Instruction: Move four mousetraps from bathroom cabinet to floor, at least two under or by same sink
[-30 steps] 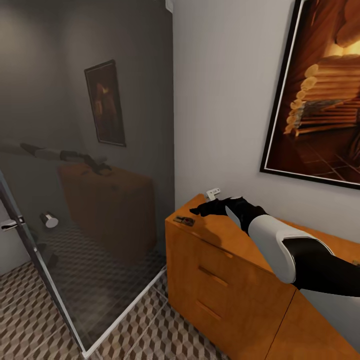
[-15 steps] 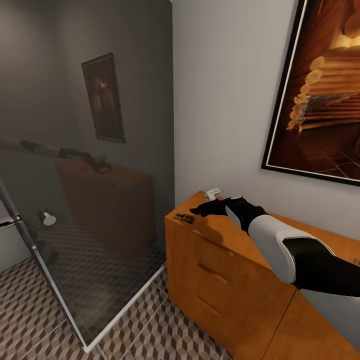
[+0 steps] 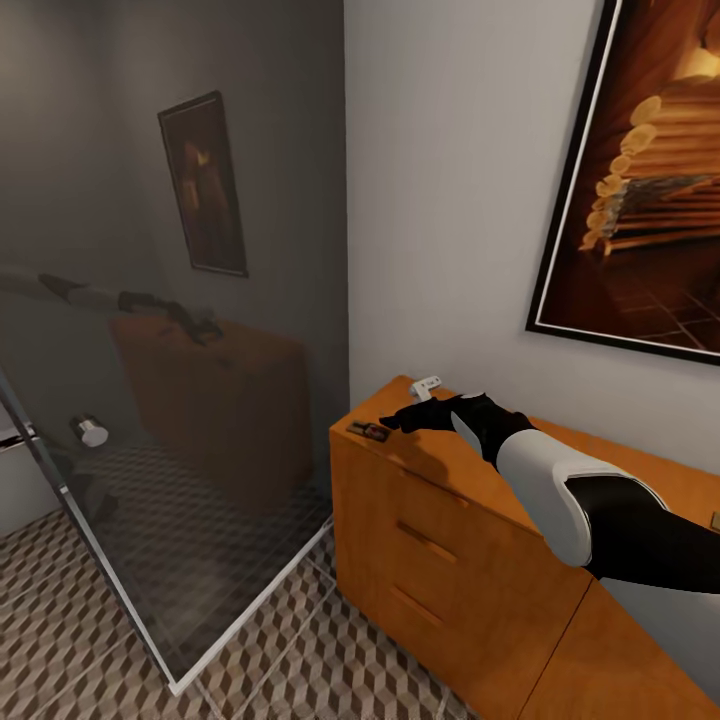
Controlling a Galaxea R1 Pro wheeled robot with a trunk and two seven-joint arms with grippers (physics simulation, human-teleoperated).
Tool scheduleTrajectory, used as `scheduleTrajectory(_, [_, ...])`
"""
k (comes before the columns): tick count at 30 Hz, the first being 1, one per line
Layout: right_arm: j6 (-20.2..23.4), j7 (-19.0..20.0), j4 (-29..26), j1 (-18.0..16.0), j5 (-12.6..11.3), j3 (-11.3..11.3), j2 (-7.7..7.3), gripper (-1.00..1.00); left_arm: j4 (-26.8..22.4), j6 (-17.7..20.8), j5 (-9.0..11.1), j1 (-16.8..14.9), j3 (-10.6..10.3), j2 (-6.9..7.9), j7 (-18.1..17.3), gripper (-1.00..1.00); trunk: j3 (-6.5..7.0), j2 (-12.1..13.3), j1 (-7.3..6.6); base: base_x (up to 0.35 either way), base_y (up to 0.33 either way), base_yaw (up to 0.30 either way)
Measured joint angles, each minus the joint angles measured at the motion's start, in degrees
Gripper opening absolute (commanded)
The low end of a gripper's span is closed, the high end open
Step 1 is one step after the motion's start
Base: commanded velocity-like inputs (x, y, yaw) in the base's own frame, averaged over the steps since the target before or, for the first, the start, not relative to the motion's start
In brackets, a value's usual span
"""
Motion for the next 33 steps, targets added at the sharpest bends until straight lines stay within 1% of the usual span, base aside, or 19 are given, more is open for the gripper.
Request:
scheduleTrajectory(15, [0.00,-0.01,0.00,0.00,0.00,0.00,0.03,1.00,0.00,0.00,0.00,0.00,0.00,0.03,0.00,1.00,-1.21,0.00,0.00,0.000,0.000,0.000])
scheduleTrajectory(21, [0.00,-0.01,0.00,-0.03,0.00,-0.01,0.06,1.00,-0.02,0.00,0.00,0.00,0.00,0.04,0.00,1.00,-1.35,0.00,-0.01,0.025,0.016,0.000])
scheduleTrajectory(27, [0.00,0.01,-0.01,0.00,-0.01,-0.01,0.06,1.00,-0.02,-0.02,0.00,0.00,0.00,0.00,0.00,1.00,-1.37,0.00,-0.01,0.078,0.122,0.000])
scheduleTrajectory(33, [0.00,0.00,0.00,-0.02,0.00,-0.01,0.08,1.00,-0.02,-0.01,0.00,0.00,0.00,0.02,0.00,1.00,-1.38,0.00,0.00,0.026,0.042,0.000])
